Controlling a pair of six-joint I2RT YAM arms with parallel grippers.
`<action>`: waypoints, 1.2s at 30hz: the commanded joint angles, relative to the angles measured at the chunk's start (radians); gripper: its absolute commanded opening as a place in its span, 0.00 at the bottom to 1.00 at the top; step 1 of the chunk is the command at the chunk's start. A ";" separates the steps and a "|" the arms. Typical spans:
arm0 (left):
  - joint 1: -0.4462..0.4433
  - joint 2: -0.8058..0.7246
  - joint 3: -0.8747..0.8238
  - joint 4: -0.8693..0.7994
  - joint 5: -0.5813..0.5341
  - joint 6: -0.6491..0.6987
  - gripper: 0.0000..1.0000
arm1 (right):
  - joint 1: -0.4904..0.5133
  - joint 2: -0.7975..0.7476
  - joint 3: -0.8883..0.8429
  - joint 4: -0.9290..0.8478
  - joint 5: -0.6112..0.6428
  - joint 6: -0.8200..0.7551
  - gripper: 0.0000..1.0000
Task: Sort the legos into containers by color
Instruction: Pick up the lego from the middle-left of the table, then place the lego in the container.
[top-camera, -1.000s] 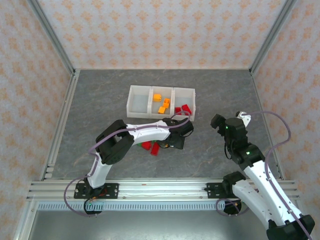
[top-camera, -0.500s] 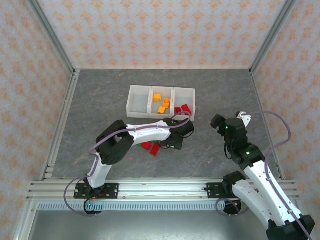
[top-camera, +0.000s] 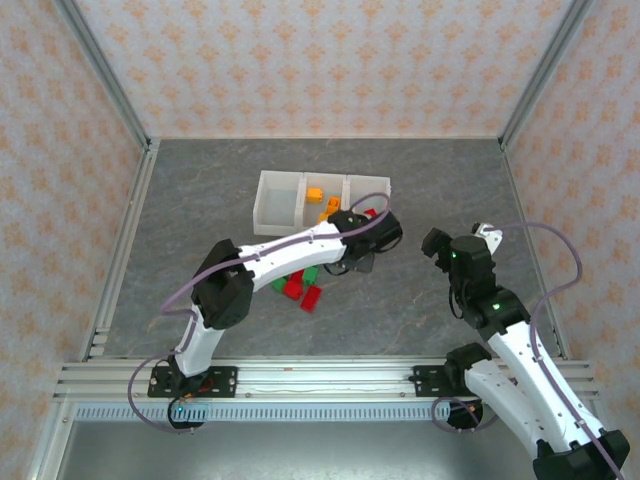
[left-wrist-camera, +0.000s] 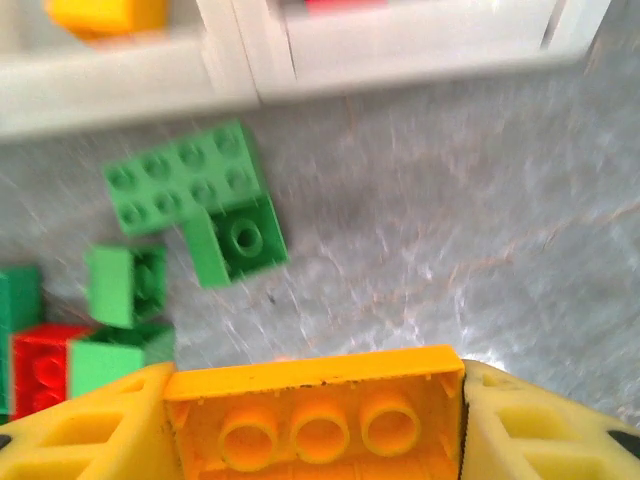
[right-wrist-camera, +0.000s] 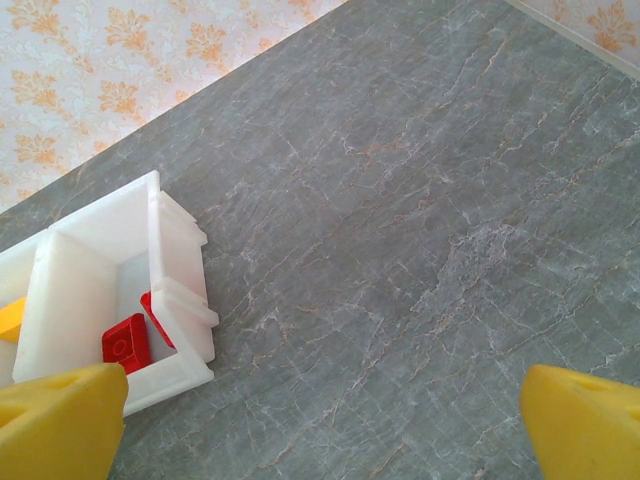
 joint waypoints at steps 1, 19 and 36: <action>0.075 0.041 0.093 -0.114 -0.108 0.060 0.48 | 0.000 -0.020 0.005 -0.002 0.042 -0.016 1.00; 0.360 0.195 0.350 0.008 -0.067 0.241 0.51 | 0.000 -0.032 -0.001 -0.014 0.061 -0.022 1.00; 0.417 0.336 0.481 0.150 0.091 0.247 0.54 | 0.001 -0.046 0.020 -0.038 0.010 -0.028 1.00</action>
